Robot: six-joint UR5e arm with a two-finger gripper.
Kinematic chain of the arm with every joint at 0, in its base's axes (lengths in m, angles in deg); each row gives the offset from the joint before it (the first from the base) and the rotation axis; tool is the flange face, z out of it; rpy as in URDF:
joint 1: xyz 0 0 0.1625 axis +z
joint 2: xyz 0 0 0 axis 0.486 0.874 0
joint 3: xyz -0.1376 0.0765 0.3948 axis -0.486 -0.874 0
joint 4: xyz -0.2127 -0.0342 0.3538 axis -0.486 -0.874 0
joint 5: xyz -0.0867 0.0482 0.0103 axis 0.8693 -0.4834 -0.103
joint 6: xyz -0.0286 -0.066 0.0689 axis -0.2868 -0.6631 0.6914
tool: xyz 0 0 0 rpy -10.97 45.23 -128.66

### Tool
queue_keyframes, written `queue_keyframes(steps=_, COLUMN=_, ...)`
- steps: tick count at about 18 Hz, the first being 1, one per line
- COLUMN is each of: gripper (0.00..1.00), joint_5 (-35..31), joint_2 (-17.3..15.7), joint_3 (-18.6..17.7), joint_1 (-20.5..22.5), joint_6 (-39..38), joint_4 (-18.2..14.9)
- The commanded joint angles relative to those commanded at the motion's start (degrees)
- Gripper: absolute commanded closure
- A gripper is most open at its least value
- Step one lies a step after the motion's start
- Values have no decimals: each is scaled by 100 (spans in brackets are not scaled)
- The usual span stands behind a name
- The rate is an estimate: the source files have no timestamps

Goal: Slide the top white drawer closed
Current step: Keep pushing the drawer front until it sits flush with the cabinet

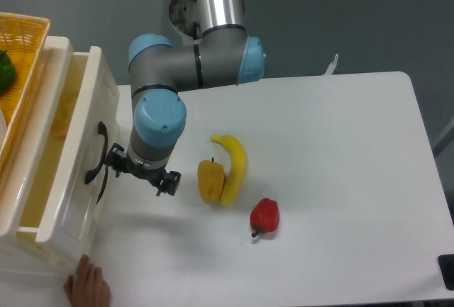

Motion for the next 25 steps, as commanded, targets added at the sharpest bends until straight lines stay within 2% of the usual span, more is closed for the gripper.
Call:
queue_keyframes(steps=21, gripper=0, joint_5=9, joint_2=26, joint_3=61, joint_1=-106, joint_6=52, joint_4=26)
queue_keyframes(steps=23, gripper=0, joint_5=0, joint_2=26, joint_3=96, joint_1=-44, joint_6=70, joint_4=18)
queue_keyframes(steps=25, gripper=0, joint_5=-26, joint_2=9, joint_3=140, joint_1=201, joint_6=157, joint_4=61)
